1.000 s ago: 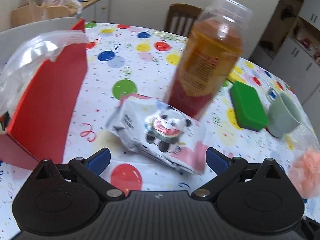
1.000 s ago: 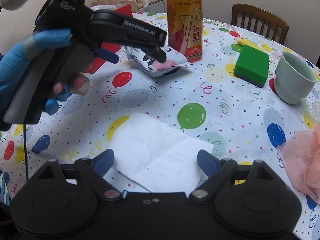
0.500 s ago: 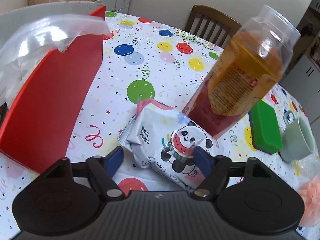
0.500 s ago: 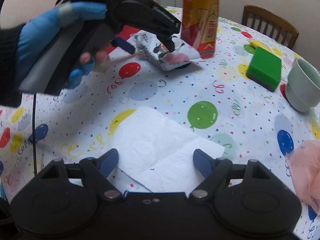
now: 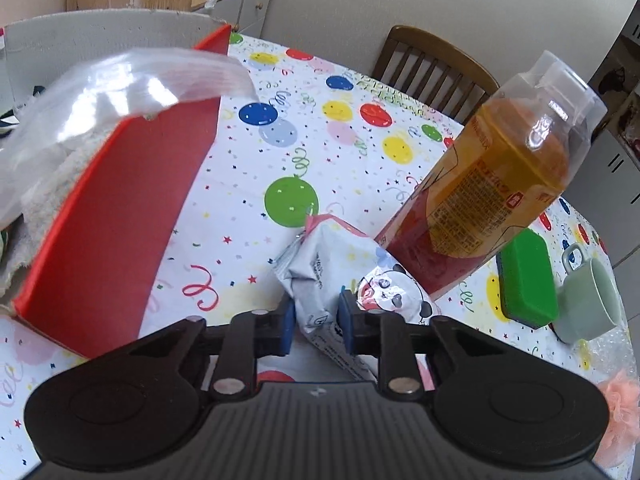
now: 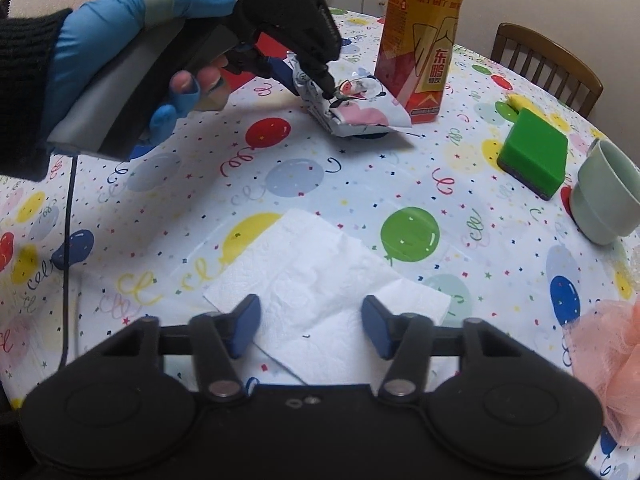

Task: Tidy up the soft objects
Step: 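Grasp the panda wet-wipes pack with the left gripper while the right gripper grasps the white napkin, then carry the wipes pack and napkin into the red box and release both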

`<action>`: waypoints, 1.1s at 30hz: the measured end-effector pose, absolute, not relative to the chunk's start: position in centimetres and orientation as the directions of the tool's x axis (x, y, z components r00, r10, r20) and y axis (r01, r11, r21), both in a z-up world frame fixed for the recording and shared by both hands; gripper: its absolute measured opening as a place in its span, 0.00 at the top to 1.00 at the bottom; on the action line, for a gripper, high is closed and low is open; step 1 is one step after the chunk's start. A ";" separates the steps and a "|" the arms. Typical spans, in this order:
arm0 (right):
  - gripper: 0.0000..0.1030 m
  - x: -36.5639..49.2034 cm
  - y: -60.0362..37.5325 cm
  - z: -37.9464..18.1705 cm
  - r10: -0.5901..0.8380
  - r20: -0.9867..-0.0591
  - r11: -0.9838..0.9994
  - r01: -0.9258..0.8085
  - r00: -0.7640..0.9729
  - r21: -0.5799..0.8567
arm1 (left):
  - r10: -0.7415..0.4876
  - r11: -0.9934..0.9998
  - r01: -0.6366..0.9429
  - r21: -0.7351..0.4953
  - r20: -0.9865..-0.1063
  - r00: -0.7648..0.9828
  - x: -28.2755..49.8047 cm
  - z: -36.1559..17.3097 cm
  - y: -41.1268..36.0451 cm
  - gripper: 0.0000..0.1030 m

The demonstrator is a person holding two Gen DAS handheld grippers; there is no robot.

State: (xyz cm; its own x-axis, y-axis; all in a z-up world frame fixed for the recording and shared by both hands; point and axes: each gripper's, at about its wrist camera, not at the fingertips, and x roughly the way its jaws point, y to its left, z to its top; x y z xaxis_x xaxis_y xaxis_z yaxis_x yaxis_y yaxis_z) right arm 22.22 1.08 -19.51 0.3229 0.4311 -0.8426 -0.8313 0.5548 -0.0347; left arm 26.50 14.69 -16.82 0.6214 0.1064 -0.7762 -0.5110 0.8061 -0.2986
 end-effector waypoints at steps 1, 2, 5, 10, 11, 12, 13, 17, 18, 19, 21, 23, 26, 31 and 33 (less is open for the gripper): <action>0.63 22.2 1.1 -19.4 0.429 -0.841 0.557 -0.830 0.328 -0.039 | 0.110 0.807 -0.510 -0.298 -0.772 0.626 26.4 -16.6 14.7 0.81; 0.72 22.3 1.0 -19.4 0.429 -0.841 0.559 -0.828 0.331 -0.041 | 0.113 0.810 -0.506 -0.297 -0.767 0.632 26.3 -16.4 14.6 0.82; 0.90 22.5 1.0 -19.2 0.423 -0.841 0.572 -0.819 0.338 -0.041 | 0.120 0.822 -0.491 -0.287 -0.757 0.643 26.0 -15.9 14.5 0.83; 0.96 22.9 0.4 -18.8 0.417 -0.832 0.607 -0.794 0.367 -0.046 | 0.116 0.840 -0.465 -0.281 -0.743 0.660 25.3 -15.0 14.4 0.84; 0.96 23.0 0.2 -18.5 0.422 -0.827 0.618 -0.785 0.372 -0.038 | 0.112 0.843 -0.458 -0.282 -0.741 0.663 25.0 -14.9 14.4 0.85; 0.96 23.2 -0.1 -18.2 0.429 -0.822 0.630 -0.776 0.375 -0.026 | 0.107 0.845 -0.453 -0.284 -0.740 0.664 24.8 -14.8 14.4 0.85; 0.96 23.3 -0.4 -17.8 0.435 -0.817 0.642 -0.767 0.379 -0.014 | 0.102 0.847 -0.449 -0.286 -0.740 0.665 24.6 -14.6 14.4 0.85; 0.96 23.8 -1.6 -16.4 0.453 -0.799 0.689 -0.724 0.395 0.032 | 0.085 0.847 -0.448 -0.287 -0.757 0.647 23.6 -14.1 14.4 0.85; 0.96 24.0 -1.8 -16.1 0.459 -0.796 0.699 -0.713 0.394 0.050 | 0.079 0.847 -0.446 -0.290 -0.760 0.645 23.4 -14.0 14.3 0.85; 0.96 24.1 -2.0 -15.7 0.466 -0.793 0.708 -0.703 0.393 0.068 | 0.070 0.847 -0.441 -0.296 -0.761 0.645 23.1 -13.8 14.3 0.85; 0.96 24.3 -2.4 -14.9 0.476 -0.784 0.723 -0.685 0.399 0.091 | 0.048 0.851 -0.423 -0.311 -0.756 0.653 22.4 -13.2 14.2 0.85; 0.96 24.4 -2.6 -14.1 0.487 -0.774 0.731 -0.673 0.405 0.108 | 0.032 0.854 -0.406 -0.324 -0.747 0.664 21.7 -12.5 14.0 0.85; 0.96 24.5 -2.7 -12.8 0.503 -0.762 0.741 -0.658 0.408 0.136 | 0.010 0.859 -0.383 -0.340 -0.737 0.676 20.8 -11.2 14.0 0.85; 0.96 24.6 -2.2 -10.5 0.529 -0.740 0.744 -0.646 0.415 0.169 | -0.034 0.860 -0.342 -0.379 -0.711 0.703 19.0 -8.6 14.1 0.85; 0.96 24.6 -1.9 -9.4 0.544 -0.724 0.742 -0.647 0.425 0.178 | -0.044 0.858 -0.331 -0.392 -0.699 0.714 18.3 -7.6 14.4 0.85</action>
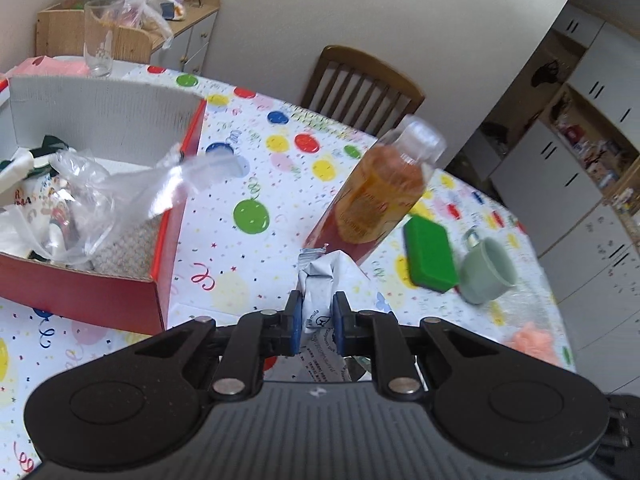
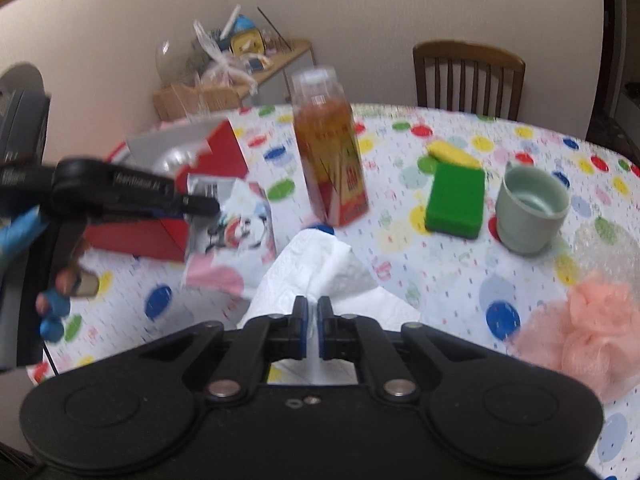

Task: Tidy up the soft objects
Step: 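Carry the wipes pack and napkin into the red box and release both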

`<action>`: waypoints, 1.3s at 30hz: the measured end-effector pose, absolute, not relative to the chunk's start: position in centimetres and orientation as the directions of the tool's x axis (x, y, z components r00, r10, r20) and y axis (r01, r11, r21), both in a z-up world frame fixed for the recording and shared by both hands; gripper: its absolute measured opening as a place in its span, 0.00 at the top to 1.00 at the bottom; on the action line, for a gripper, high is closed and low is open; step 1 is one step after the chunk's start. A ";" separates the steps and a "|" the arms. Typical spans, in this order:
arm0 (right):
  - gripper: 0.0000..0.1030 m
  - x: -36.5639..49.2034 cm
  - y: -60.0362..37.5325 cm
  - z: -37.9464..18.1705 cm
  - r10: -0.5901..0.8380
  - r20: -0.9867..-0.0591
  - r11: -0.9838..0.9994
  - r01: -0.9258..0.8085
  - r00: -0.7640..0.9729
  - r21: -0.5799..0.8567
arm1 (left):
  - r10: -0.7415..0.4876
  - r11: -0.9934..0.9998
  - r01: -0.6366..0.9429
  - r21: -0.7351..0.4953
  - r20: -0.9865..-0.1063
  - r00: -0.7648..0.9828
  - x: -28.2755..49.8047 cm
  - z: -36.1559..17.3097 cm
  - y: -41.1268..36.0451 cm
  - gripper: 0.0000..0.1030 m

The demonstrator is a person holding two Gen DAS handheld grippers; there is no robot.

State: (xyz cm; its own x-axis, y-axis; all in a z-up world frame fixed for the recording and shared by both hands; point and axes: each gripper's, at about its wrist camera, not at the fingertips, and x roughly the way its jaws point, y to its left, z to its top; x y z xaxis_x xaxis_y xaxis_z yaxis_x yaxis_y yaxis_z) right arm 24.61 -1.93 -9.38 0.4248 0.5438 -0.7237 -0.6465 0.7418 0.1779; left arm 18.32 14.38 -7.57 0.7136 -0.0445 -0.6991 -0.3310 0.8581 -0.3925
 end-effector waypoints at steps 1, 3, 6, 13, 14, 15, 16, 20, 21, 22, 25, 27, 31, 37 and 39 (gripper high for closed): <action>0.96 24.7 -1.7 -8.9 0.553 -0.715 0.739 -0.648 0.427 0.184 | -0.046 0.859 -0.327 -0.395 -0.694 0.719 18.1 -7.1 14.5 0.85; 0.96 24.8 -1.3 -7.8 0.571 -0.696 0.733 -0.652 0.435 0.194 | -0.054 0.856 -0.319 -0.407 -0.683 0.728 17.5 -6.4 14.9 0.85; 0.96 24.9 -0.6 -6.4 0.591 -0.673 0.725 -0.658 0.444 0.203 | -0.049 0.851 -0.318 -0.417 -0.667 0.744 16.5 -5.2 15.6 0.85; 0.96 24.8 2.2 -3.6 0.639 -0.622 0.690 -0.694 0.452 0.205 | -0.007 0.845 -0.328 -0.423 -0.621 0.783 14.1 -2.5 18.4 0.85; 0.96 24.7 2.7 -3.3 0.645 -0.617 0.684 -0.700 0.451 0.204 | 0.005 0.845 -0.334 -0.418 -0.617 0.787 13.8 -2.2 18.9 0.85; 0.96 24.8 3.3 -3.0 0.652 -0.612 0.678 -0.706 0.448 0.205 | 0.015 0.842 -0.341 -0.419 -0.613 0.790 13.5 -1.9 19.5 0.85; 0.96 24.8 3.9 -2.7 0.659 -0.606 0.671 -0.713 0.446 0.204 | 0.025 0.839 -0.347 -0.420 -0.607 0.794 13.2 -1.6 20.1 0.85; 0.96 24.6 6.6 -1.6 0.683 -0.588 0.641 -0.741 0.433 0.199 | 0.079 0.826 -0.385 -0.412 -0.591 0.802 11.9 -0.7 22.7 0.85; 0.96 24.6 7.4 -1.4 0.689 -0.585 0.633 -0.748 0.428 0.198 | 0.095 0.822 -0.397 -0.409 -0.589 0.802 11.6 -0.6 23.4 0.85; 0.96 24.6 8.2 -1.1 0.694 -0.581 0.625 -0.756 0.425 0.195 | 0.109 0.817 -0.409 -0.406 -0.588 0.802 11.3 -0.4 24.2 0.85; 0.96 24.5 10.6 -0.6 0.708 -0.573 0.602 -0.777 0.413 0.183 | 0.153 0.811 -0.439 -0.387 -0.584 0.797 10.6 -0.3 26.2 0.85; 0.96 24.5 12.3 -0.3 0.717 -0.568 0.587 -0.790 0.405 0.178 | 0.181 0.810 -0.456 -0.368 -0.582 0.793 10.3 -0.3 27.5 0.85; 0.96 24.8 15.8 -0.3 0.725 -0.572 0.566 -0.806 0.385 0.175 | 0.228 0.801 -0.488 -0.346 -0.578 0.783 9.7 -0.5 30.1 0.85; 0.96 25.3 20.9 -1.4 0.719 -0.596 0.546 -0.821 0.358 0.167 | 0.279 0.792 -0.526 -0.310 -0.583 0.763 9.9 -1.8 33.3 0.85; 0.96 25.8 22.5 -2.2 0.713 -0.610 0.546 -0.820 0.345 0.173 | 0.285 0.787 -0.531 -0.316 -0.577 0.766 10.1 -2.4 34.3 0.85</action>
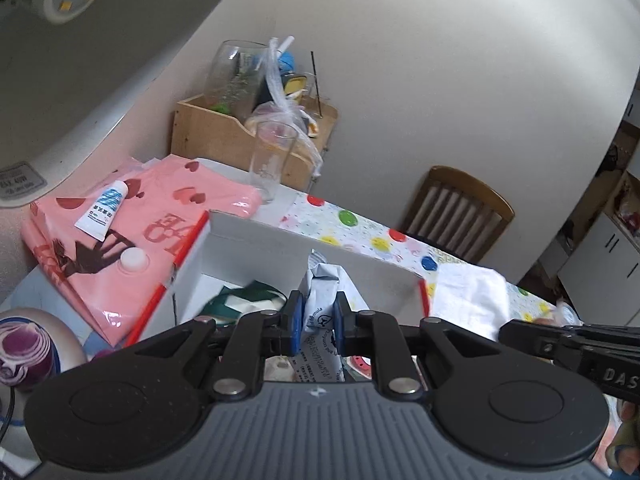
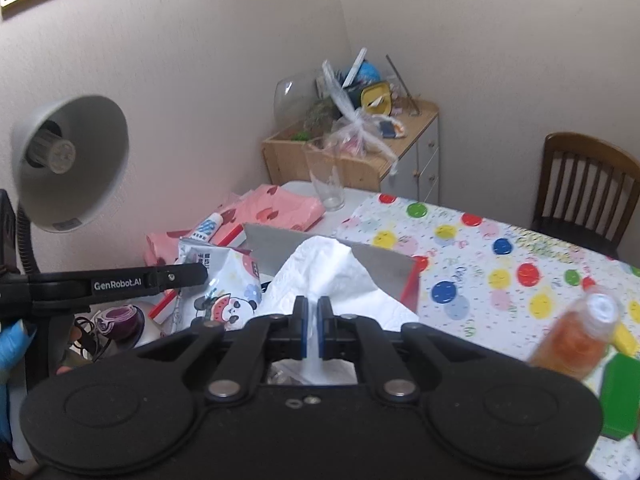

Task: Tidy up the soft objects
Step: 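Carry the wipes pack and napkin into the red box and release both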

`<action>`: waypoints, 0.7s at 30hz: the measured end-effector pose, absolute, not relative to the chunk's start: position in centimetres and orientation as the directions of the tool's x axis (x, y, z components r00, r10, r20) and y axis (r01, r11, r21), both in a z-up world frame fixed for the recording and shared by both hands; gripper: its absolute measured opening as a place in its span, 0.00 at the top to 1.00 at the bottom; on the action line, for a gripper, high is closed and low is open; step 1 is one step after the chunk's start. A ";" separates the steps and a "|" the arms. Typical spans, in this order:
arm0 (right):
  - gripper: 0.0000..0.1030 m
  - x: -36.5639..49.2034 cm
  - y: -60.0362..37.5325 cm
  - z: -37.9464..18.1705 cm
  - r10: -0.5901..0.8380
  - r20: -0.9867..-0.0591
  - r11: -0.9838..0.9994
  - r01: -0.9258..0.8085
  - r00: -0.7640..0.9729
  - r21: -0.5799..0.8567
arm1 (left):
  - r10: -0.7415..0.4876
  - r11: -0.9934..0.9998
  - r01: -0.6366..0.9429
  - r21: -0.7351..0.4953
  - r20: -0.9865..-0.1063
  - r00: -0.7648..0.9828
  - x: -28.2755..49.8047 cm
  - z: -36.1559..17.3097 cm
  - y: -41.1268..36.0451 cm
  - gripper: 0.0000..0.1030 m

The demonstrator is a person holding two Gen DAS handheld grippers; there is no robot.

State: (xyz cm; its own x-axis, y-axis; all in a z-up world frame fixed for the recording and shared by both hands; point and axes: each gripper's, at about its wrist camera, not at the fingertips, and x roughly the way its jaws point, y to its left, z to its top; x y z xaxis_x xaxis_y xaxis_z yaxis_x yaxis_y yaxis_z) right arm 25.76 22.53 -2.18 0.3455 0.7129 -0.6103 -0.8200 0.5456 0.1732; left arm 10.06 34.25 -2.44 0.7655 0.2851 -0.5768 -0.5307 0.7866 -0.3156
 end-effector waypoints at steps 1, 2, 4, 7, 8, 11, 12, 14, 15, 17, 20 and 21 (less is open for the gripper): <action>0.96 26.0 23.4 -2.6 0.709 -0.617 0.545 -0.821 0.341 0.173 | 0.282 0.786 -0.525 -0.325 -0.567 0.774 10.1 -2.7 34.6 0.85; 0.96 26.2 24.2 -3.0 0.703 -0.627 0.546 -0.820 0.337 0.172 | 0.284 0.789 -0.520 -0.328 -0.556 0.781 10.2 -3.0 34.9 0.85; 0.96 26.7 25.6 -3.8 0.694 -0.641 0.545 -0.822 0.329 0.168 | 0.299 0.794 -0.523 -0.311 -0.548 0.781 10.7 -3.6 35.3 0.85; 0.96 27.5 27.6 -4.9 0.671 -0.664 0.552 -0.821 0.332 0.147 | 0.312 0.794 -0.535 -0.291 -0.560 0.767 11.4 -4.6 36.0 0.85; 0.96 27.7 28.2 -5.3 0.663 -0.670 0.555 -0.820 0.333 0.141 | 0.311 0.793 -0.537 -0.288 -0.565 0.764 11.6 -5.0 36.2 0.85; 0.96 28.7 29.6 -6.4 0.639 -0.692 0.568 -0.813 0.336 0.130 | 0.321 0.793 -0.547 -0.268 -0.580 0.749 12.2 -6.0 36.8 0.85; 0.96 28.9 30.0 -6.8 0.634 -0.697 0.570 -0.811 0.335 0.129 | 0.324 0.795 -0.550 -0.258 -0.586 0.743 12.4 -6.3 36.8 0.85; 0.96 29.4 30.6 -7.5 0.614 -0.713 0.579 -0.806 0.337 0.118 | 0.328 0.803 -0.549 -0.233 -0.596 0.733 12.7 -6.9 36.8 0.85; 0.96 29.7 31.0 -7.9 0.605 -0.723 0.584 -0.803 0.334 0.117 | 0.328 0.807 -0.547 -0.224 -0.601 0.729 12.8 -7.3 36.8 0.85; 0.96 30.2 31.5 -8.8 0.586 -0.740 0.594 -0.796 0.329 0.117 | 0.326 0.809 -0.547 -0.214 -0.612 0.721 13.1 -7.9 36.9 0.85; 0.96 30.8 32.2 -10.1 0.563 -0.763 0.601 -0.791 0.318 0.114 | 0.327 0.809 -0.553 -0.200 -0.629 0.705 13.5 -8.7 37.1 0.85; 0.96 31.0 32.4 -10.4 0.556 -0.769 0.603 -0.790 0.315 0.112 | 0.327 0.808 -0.555 -0.196 -0.635 0.700 13.6 -9.0 37.2 0.85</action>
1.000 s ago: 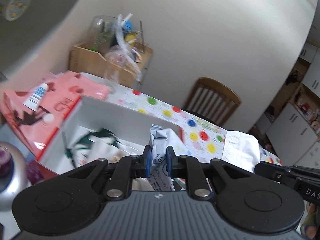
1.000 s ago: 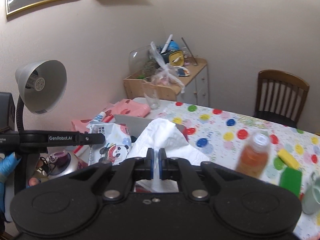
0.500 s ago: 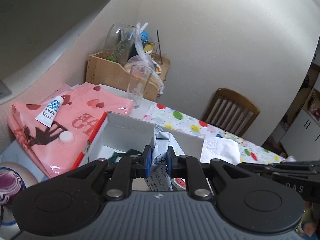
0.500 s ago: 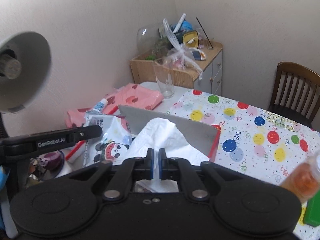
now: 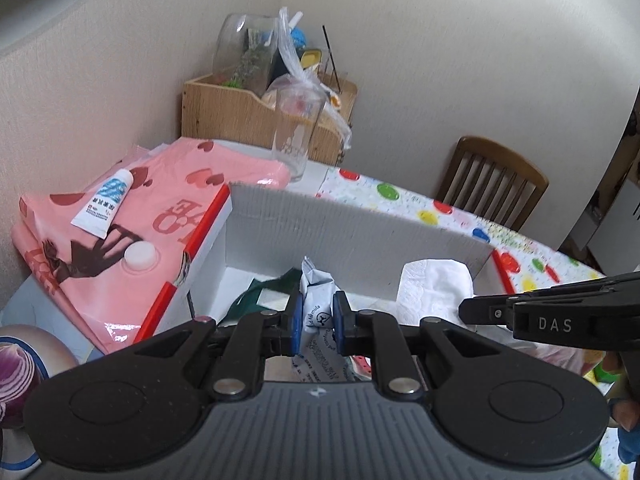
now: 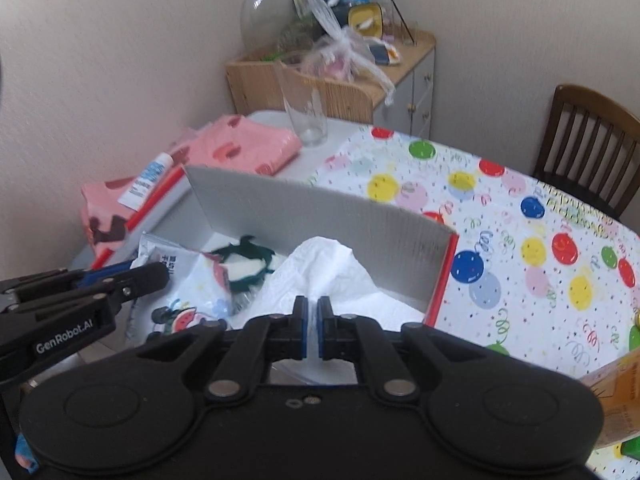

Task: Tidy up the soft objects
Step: 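Carry the wipes pack and napkin into the red box and release both, then move both tools back over the green sponge and pink puff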

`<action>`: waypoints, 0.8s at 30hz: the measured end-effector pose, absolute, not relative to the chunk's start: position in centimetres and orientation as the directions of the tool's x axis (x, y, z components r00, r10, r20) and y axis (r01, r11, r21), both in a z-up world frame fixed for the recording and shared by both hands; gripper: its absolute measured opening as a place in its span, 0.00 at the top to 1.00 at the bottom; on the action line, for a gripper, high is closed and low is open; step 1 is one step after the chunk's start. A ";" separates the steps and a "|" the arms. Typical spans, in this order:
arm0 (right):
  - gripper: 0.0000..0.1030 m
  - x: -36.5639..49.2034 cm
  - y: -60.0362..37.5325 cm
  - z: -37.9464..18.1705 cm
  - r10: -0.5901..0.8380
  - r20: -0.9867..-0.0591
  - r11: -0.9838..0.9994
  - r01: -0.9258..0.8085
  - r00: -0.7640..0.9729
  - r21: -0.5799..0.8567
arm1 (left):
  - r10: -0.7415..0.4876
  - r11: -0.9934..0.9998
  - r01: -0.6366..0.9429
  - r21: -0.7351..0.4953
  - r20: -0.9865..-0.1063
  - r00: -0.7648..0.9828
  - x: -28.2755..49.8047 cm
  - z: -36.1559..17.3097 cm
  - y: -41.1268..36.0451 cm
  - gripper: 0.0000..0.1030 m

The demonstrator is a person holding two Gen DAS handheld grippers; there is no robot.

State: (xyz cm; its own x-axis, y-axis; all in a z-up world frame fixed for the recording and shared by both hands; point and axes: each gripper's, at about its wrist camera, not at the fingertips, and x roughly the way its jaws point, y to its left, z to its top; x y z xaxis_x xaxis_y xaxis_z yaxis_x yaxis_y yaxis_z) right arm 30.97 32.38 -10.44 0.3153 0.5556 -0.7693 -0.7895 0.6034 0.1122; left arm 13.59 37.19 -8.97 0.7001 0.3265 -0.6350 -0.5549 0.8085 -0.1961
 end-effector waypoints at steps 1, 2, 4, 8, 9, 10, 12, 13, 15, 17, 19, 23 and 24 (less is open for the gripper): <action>0.96 31.0 32.5 -10.8 0.548 -0.776 0.605 -0.789 0.311 0.111 | 0.326 0.807 -0.558 -0.193 -0.641 0.695 13.7 -9.2 37.3 0.85; 0.96 31.1 32.6 -11.1 0.542 -0.782 0.604 -0.790 0.306 0.109 | 0.324 0.805 -0.560 -0.193 -0.648 0.689 13.8 -9.4 37.4 0.85; 0.93 31.0 32.8 -11.7 0.528 -0.794 0.601 -0.793 0.300 0.100 | 0.314 0.804 -0.562 -0.194 -0.664 0.678 13.9 -9.8 37.6 0.85; 0.84 30.7 32.8 -12.4 0.515 -0.805 0.595 -0.799 0.294 0.089 | 0.277 0.807 -0.556 -0.197 -0.706 0.652 14.5 -10.7 37.9 0.85; 0.84 30.6 32.7 -12.4 0.515 -0.806 0.593 -0.800 0.293 0.089 | 0.270 0.807 -0.556 -0.197 -0.716 0.644 14.6 -10.9 37.9 0.85; 0.83 30.6 32.7 -12.4 0.514 -0.807 0.593 -0.800 0.293 0.087 | 0.264 0.806 -0.558 -0.199 -0.723 0.639 14.5 -11.0 37.9 0.85; 0.81 30.5 32.4 -12.2 0.517 -0.804 0.593 -0.800 0.295 0.088 | 0.255 0.796 -0.567 -0.213 -0.731 0.633 14.4 -11.2 38.2 0.85; 0.81 30.6 32.3 -12.1 0.519 -0.803 0.594 -0.799 0.291 0.095 | 0.250 0.791 -0.572 -0.217 -0.739 0.626 14.5 -11.3 38.3 0.85; 0.79 30.6 32.0 -11.8 0.523 -0.801 0.597 -0.796 0.292 0.100 | 0.242 0.788 -0.575 -0.220 -0.748 0.618 14.5 -11.4 38.4 0.85; 0.76 30.5 31.7 -11.5 0.527 -0.797 0.597 -0.796 0.294 0.102 | 0.248 0.788 -0.579 -0.210 -0.753 0.610 14.4 -11.2 38.4 0.85; 0.73 30.3 31.3 -11.1 0.538 -0.789 0.598 -0.794 0.295 0.110 | 0.253 0.792 -0.578 -0.197 -0.756 0.604 14.5 -10.9 38.2 0.84; 0.69 29.8 30.6 -10.2 0.549 -0.776 0.598 -0.795 0.310 0.106 | 0.241 0.798 -0.568 -0.202 -0.757 0.608 14.3 -10.5 37.8 0.42; 0.69 29.6 30.4 -10.0 0.552 -0.773 0.596 -0.796 0.312 0.104 | 0.243 0.797 -0.568 -0.206 -0.752 0.613 14.1 -10.3 37.6 0.25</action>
